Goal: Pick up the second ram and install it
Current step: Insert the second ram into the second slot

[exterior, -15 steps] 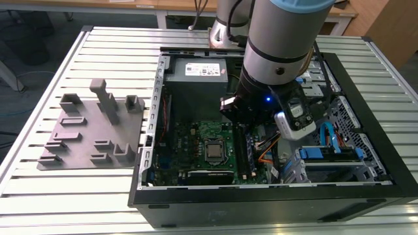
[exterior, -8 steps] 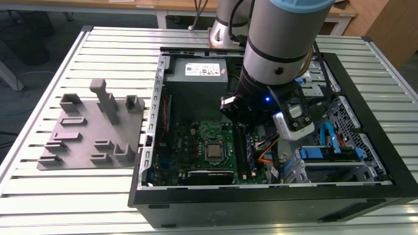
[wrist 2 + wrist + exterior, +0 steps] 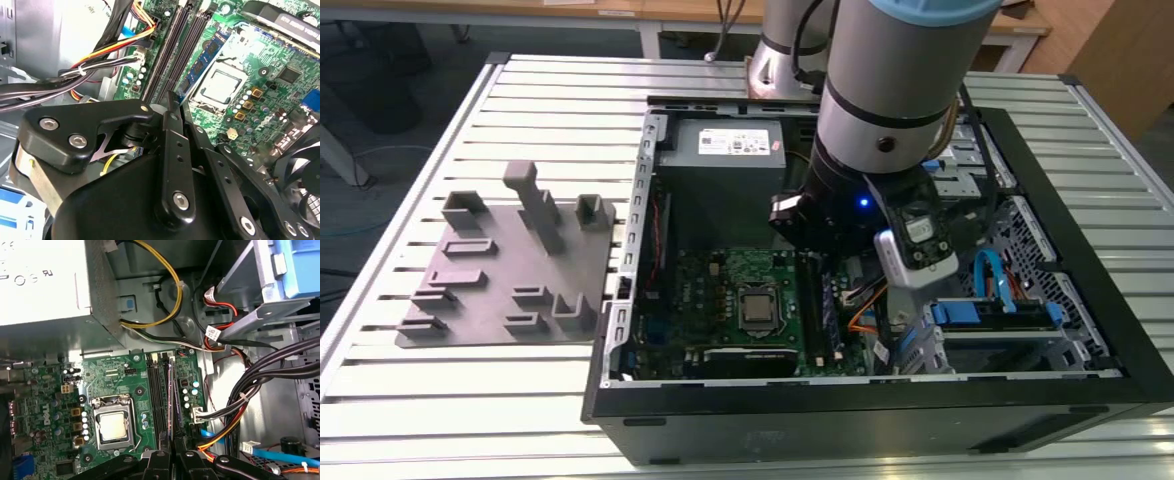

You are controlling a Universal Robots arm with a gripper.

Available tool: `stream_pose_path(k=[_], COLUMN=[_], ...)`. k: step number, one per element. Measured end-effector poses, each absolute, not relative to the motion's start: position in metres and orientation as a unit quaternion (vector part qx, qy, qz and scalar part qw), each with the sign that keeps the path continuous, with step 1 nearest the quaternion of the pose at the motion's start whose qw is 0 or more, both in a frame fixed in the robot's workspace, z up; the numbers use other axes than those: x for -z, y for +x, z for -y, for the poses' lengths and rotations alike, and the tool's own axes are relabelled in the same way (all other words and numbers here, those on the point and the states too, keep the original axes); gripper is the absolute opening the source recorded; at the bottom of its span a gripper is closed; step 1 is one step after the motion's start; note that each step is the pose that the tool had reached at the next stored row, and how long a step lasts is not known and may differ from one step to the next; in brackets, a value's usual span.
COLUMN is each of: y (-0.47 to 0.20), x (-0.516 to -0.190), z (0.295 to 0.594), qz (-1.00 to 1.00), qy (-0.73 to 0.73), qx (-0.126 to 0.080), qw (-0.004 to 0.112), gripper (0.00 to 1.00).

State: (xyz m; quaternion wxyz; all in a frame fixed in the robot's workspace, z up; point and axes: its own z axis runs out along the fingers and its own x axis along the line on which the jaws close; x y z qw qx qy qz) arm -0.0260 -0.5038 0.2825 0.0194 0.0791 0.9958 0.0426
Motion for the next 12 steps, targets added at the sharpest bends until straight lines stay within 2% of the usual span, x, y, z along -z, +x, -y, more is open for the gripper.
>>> stream_pose_path(k=[12], y=[-0.026], x=[-0.2817], z=[0.5038], qz=[-0.999], qy=[0.018], qx=[-0.044], qw=[0.017], gripper=[0.11])
